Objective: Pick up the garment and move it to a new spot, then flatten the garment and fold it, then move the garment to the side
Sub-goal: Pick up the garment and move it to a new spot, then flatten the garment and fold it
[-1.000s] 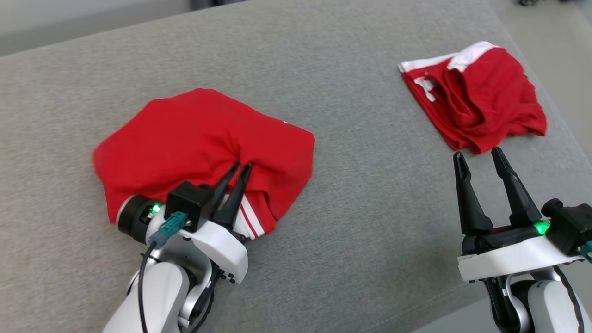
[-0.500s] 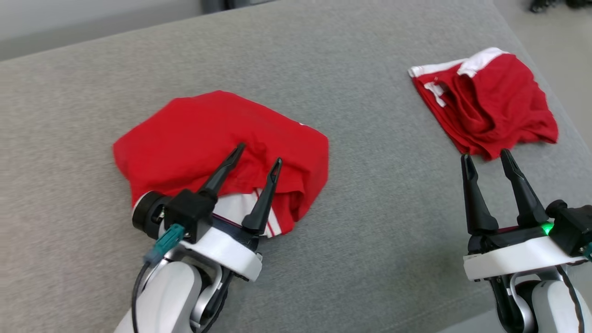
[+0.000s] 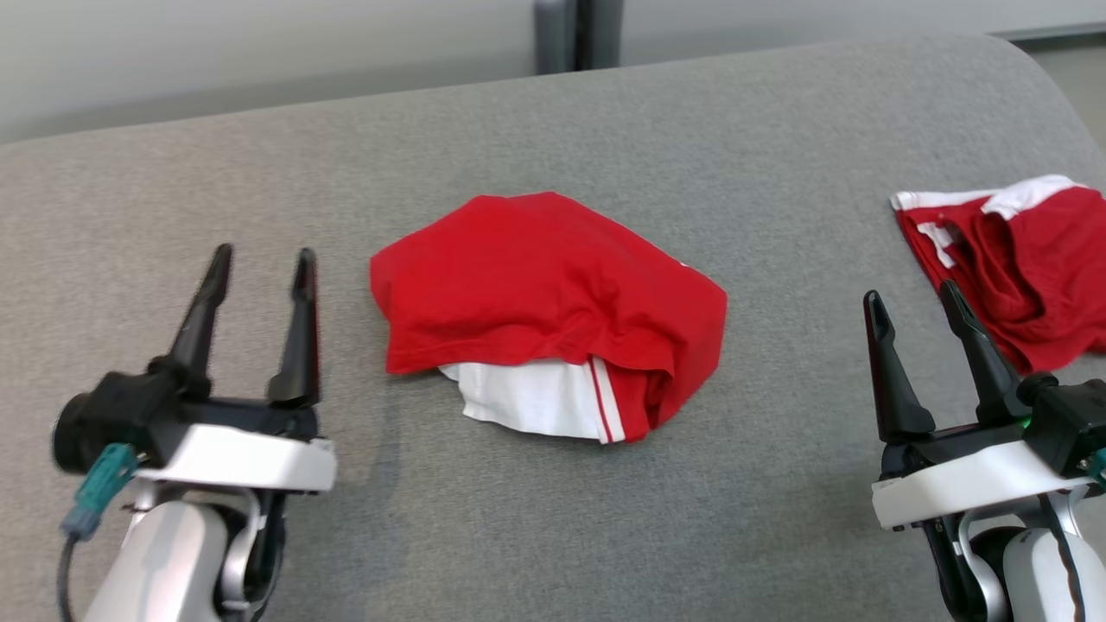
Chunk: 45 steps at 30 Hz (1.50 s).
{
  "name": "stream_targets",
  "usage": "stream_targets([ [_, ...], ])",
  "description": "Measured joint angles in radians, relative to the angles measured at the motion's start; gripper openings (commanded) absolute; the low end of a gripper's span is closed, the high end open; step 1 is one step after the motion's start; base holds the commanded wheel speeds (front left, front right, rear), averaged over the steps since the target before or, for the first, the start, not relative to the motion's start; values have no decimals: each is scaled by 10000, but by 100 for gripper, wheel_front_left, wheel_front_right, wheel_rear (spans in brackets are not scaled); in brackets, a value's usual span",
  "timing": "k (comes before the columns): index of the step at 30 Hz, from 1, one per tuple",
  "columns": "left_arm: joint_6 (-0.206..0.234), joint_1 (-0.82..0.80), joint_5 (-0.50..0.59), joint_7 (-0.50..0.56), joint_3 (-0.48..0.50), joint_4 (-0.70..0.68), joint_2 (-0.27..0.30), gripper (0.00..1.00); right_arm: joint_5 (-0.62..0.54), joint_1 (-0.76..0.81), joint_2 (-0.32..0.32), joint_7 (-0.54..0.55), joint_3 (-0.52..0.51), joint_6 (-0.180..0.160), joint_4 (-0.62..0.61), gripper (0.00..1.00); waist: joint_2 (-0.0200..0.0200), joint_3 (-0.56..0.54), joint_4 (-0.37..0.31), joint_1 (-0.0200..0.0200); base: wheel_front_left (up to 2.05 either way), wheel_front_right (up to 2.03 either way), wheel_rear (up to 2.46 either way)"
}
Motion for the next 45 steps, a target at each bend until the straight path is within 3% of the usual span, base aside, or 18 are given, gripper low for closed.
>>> stream_targets([
  [8, 261, 1116, -155, -48, 640, -437, 479, 100, -205, 261, 2, 257, 4, 0, -50, 100, 0, -533, 557, 0, 0, 0, 0],
  [18, 196, 2240, -430, 146, 688, -713, 763, 100, -407, 750, 0, 520, 65, 0, 81, 100, 0, -1361, 905, 0, 0, 0, 0],
  [30, 546, 3214, -493, 541, 573, -1032, 805, 100, -502, 1483, 0, 863, -40, 0, -259, 100, 0, -2122, 1021, 0, 0, 0, 0],
  [45, 731, 3395, -610, 805, 589, -1321, 901, 100, -447, 1821, -2, 1133, -196, 0, -740, 100, 0, -2167, 982, 0, 0, 0, 0],
])
